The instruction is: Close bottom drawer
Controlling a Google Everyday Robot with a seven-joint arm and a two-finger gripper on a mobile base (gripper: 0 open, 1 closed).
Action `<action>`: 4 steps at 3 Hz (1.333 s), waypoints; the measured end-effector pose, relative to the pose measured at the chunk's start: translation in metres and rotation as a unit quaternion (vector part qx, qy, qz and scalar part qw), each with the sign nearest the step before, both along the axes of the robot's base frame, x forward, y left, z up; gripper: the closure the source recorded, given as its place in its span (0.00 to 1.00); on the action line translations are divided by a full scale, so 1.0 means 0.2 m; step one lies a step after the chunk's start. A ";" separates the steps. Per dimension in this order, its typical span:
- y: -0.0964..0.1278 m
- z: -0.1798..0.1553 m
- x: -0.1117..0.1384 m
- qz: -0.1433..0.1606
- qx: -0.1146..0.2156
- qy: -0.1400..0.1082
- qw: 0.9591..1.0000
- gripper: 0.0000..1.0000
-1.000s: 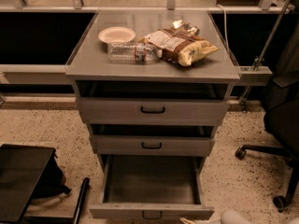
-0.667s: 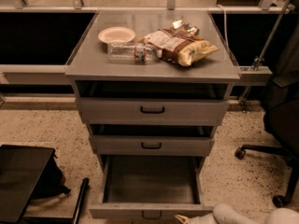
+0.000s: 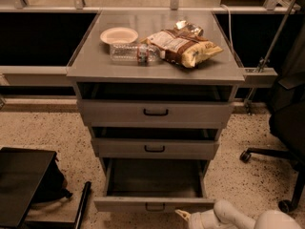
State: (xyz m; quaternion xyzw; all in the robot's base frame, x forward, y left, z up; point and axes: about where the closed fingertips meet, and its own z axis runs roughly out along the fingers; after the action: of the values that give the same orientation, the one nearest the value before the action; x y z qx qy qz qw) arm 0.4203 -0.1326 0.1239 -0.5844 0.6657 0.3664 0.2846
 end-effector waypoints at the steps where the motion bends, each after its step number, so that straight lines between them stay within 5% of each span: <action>1: 0.00 0.02 0.06 -0.012 0.013 -0.007 1.000 0.00; 4: 0.02 0.13 0.24 -0.042 0.034 -0.024 0.998 0.00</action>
Offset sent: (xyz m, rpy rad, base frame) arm 0.0328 -0.0052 0.0174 0.0517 -0.0490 -0.0666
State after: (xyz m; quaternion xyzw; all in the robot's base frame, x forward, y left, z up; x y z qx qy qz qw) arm 0.4677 -0.1294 0.1495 -0.5546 0.6697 0.3628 0.3351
